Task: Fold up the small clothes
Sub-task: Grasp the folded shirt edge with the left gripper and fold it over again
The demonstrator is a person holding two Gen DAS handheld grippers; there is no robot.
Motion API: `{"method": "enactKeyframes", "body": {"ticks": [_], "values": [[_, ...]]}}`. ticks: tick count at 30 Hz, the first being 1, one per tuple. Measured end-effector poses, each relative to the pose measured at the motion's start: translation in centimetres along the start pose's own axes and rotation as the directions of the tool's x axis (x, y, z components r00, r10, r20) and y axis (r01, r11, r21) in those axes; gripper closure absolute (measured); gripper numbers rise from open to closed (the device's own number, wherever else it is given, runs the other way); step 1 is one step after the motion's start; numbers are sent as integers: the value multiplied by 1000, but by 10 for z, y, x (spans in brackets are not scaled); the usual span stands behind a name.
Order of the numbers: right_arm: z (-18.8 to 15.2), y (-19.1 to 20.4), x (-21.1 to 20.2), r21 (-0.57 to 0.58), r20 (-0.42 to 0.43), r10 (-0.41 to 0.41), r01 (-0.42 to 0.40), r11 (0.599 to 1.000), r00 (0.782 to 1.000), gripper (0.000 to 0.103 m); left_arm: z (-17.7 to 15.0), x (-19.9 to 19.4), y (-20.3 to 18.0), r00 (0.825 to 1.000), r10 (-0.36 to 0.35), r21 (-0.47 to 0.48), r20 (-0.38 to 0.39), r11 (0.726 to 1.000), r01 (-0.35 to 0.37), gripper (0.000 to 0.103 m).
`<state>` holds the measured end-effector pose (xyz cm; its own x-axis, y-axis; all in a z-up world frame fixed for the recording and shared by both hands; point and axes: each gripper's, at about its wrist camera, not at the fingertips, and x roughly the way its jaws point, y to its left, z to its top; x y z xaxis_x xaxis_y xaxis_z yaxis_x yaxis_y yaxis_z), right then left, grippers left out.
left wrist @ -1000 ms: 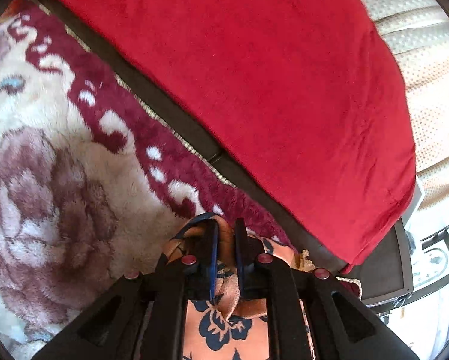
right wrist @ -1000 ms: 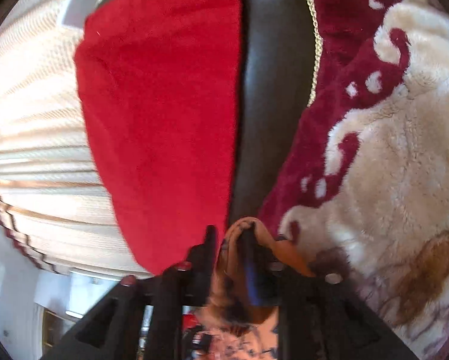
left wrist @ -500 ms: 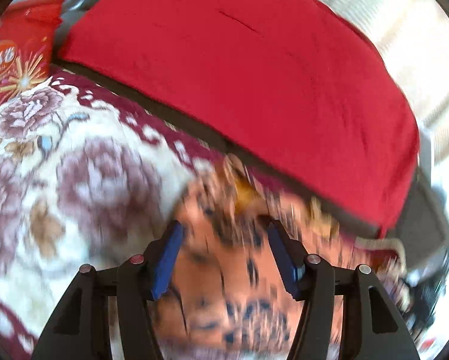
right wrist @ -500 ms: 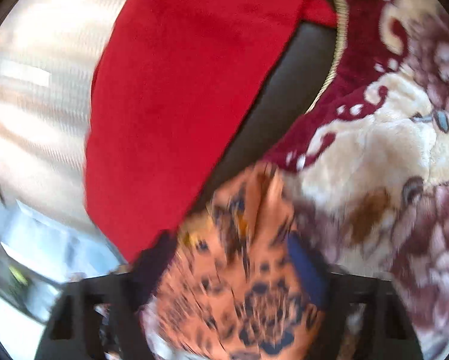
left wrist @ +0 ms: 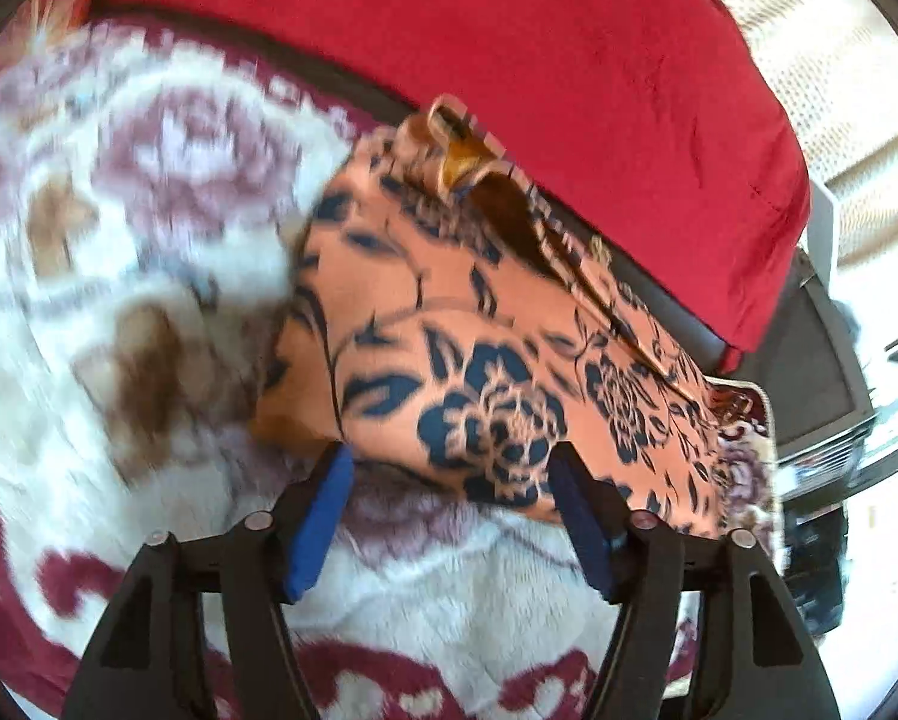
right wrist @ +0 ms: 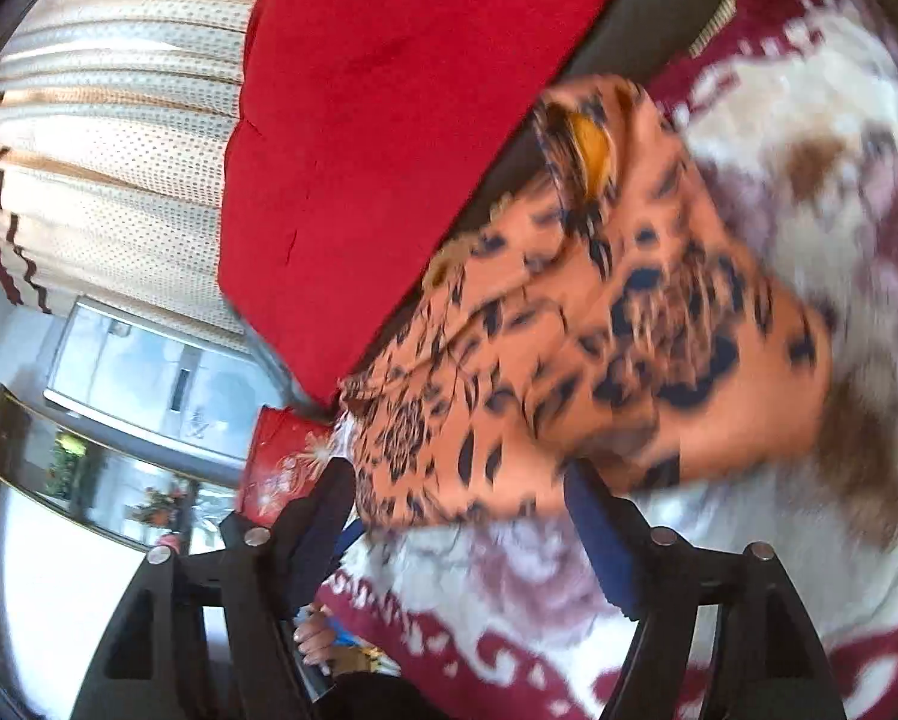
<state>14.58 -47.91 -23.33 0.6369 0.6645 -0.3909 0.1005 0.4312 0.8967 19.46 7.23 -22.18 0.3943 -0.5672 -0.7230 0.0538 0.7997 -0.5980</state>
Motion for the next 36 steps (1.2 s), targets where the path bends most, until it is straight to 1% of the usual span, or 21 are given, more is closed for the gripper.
{"method": "enactKeyframes", "body": {"ticks": [3,5,8,10,11,12,14,15,16,17,19,20,22,23,24,25,26,28,30,32,36], "values": [[-15,-26,10,120,-29,-34,38,992,999,27,-2,18,10,997,-32,-75,-75,997,26,33],[-18,-43,21,194,-34,-36,42,980,999,27,0,29,15,995,-63,-149,-83,988,50,33],[-7,-45,18,226,77,-6,-11,974,997,27,8,33,19,996,-86,-217,-14,973,81,31],[0,-48,24,253,134,-25,-9,967,991,27,13,37,25,995,-103,-270,19,957,104,31],[2,-52,30,275,147,-36,-6,961,988,28,15,40,30,992,-119,-314,45,941,127,31],[2,-51,32,274,174,-45,-5,962,984,29,15,41,34,989,-128,-344,69,928,144,31],[4,-43,38,231,202,-67,19,973,977,31,17,41,36,986,-131,-363,102,918,159,32],[5,-42,40,214,214,-87,40,976,973,53,19,41,34,985,-124,-355,121,921,159,41],[5,-39,45,201,217,-107,63,978,970,66,22,39,29,983,-117,-333,143,929,159,67],[5,-37,50,205,216,-114,69,976,970,74,27,37,23,980,-126,-307,152,937,168,68],[6,-17,42,162,290,-92,46,986,953,77,33,26,9,970,-142,-249,196,950,189,74],[7,1,35,107,335,-72,37,994,939,78,35,14,-1,958,-159,-194,239,959,208,75],[4,38,17,-37,431,-18,38,999,902,78,34,-5,-10,932,-198,-138,304,958,249,75],[2,46,12,-72,450,-4,40,997,893,78,33,-8,-10,932,-196,-139,306,959,247,75],[0,50,9,-89,454,-10,57,994,891,78,32,-8,-8,943,-169,-146,287,965,218,75],[0,47,11,-74,433,-51,91,993,900,78,30,-2,-4,963,-126,-165,240,972,168,75],[0,41,15,-43,408,-89,117,992,909,78,26,5,1,976,-100,-189,195,972,138,75],[-3,22,23,40,348,-128,122,992,929,78,16,17,12,990,-64,-241,123,966,92,75],[-7,13,24,78,316,-148,129,988,937,78,11,17,10,992,-53,-226,111,971,77,75],[-6,6,14,84,318,-129,107,991,939,78,11,7,4,990,-60,-181,126,980,83,77],[-3,18,-6,36,374,-104,98,995,921,78,3,-23,-9,981,-97,-97,170,989,114,80]]}}
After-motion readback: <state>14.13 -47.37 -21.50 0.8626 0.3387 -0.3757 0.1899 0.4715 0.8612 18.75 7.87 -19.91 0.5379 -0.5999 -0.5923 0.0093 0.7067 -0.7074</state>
